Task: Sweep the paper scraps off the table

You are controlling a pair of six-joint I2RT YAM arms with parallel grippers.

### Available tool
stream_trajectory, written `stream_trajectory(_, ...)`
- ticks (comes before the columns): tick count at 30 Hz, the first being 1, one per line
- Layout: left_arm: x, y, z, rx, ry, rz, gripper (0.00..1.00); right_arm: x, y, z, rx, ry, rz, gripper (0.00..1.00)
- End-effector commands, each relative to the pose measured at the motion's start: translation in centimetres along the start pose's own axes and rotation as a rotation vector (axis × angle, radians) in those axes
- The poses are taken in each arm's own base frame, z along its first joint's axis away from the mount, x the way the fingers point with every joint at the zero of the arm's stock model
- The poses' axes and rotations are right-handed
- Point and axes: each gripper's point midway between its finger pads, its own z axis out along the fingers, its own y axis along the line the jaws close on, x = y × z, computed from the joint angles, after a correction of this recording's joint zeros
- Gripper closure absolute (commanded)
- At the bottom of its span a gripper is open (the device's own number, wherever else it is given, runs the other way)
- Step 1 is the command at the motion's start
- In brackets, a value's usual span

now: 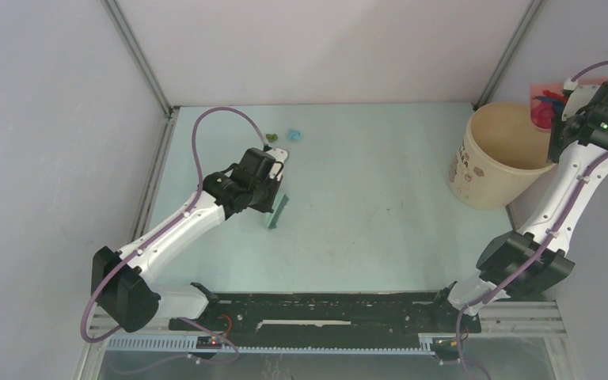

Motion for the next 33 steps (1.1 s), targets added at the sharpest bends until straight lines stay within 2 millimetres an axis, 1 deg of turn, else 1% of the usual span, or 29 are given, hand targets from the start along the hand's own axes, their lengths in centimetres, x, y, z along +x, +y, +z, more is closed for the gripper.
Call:
stream_trajectory(1, -0.1, -0.3, 0.4, 0.019, -0.006, 0.01, 0.99, -2.6, -3.1, 0.3, 0.162, -0.049, -0.084, 1.0)
stream_trajectory(3, 0.0, -0.3, 0.5, 0.02, -0.004, 0.011, 0.99, -2.9, -3.0, 0.6, 0.172, -0.027, -0.144, 1.0)
stream_trajectory(6, 0.0, -0.3, 0.5, 0.022, -0.002, 0.01, 0.99, -3.9, -2.8, 0.9, 0.197, -0.012, -0.228, 1.0)
stream_trajectory(10, 0.1, -0.4, 0.6, 0.023, 0.004, 0.011, 0.99, -5.7, -3.2, 0.9, 0.3, -0.015, -0.359, 1.0)
stream_trajectory(14, 0.1, -0.4, 0.5, 0.026, 0.002, 0.013, 0.99, -7.1, -3.1, 0.7, 0.378, -0.021, -0.469, 1.0)
stream_trajectory(18, 0.1, -0.4, 0.5, 0.027, 0.004, 0.012, 0.99, -7.8, -2.8, 0.5, 0.465, -0.01, -0.601, 1.0)
stream_trajectory(22, 0.1, -0.4, 0.5, 0.028, 0.004, 0.014, 0.99, -7.3, -2.7, 0.7, 0.5, 0.045, -0.69, 1.0)
stream_trajectory(26, 0.0, -0.5, 0.5, 0.031, 0.002, 0.015, 0.99, -6.9, -3.2, 0.7, 0.524, 0.096, -0.765, 1.0)
stream_trajectory(29, 0.0, -0.5, 0.5, 0.031, 0.002, 0.014, 0.98, -7.8, -3.9, 0.1, 0.588, 0.071, -0.826, 1.0)
stream_trajectory(33, 0.1, -0.5, 0.5, 0.033, 0.003, 0.014, 0.98, -8.8, -4.2, -0.9, 0.648, 0.032, -0.936, 1.0)
